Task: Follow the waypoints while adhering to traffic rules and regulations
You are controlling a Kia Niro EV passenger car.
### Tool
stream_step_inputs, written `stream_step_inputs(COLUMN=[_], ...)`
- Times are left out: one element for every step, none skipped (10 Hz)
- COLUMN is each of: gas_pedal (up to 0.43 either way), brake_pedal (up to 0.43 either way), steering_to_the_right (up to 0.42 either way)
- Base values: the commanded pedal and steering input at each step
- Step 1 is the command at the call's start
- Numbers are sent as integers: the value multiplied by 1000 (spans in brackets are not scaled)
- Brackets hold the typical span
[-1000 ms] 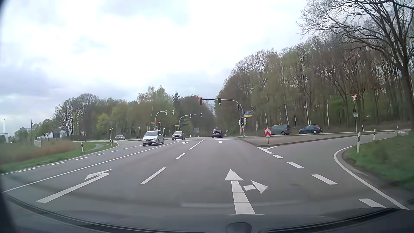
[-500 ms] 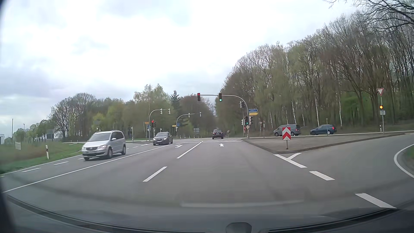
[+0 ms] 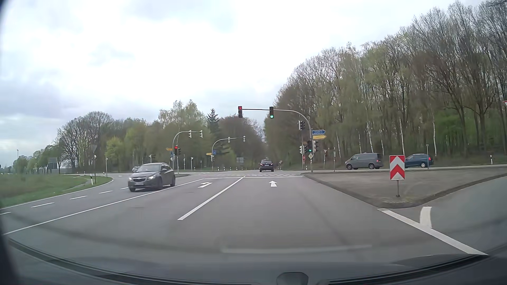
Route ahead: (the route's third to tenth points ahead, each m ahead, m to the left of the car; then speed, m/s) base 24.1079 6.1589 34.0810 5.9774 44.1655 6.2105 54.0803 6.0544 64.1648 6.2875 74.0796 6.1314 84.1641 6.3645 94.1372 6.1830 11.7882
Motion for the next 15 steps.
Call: stream_step_inputs(gas_pedal=[150, 150, 150, 150, 150, 150, 150, 150, 150, 150, 150, 150, 150, 150, 150], brake_pedal=[6, 0, 0, 6, 6, 0, 6, 0, 6, 0, 6, 6, 6, 0, 6], steering_to_the_right=[-2, -2, -2, -1, -2, -1, -1, -1, -1, -1, -1, 0, -1, 0, 0])
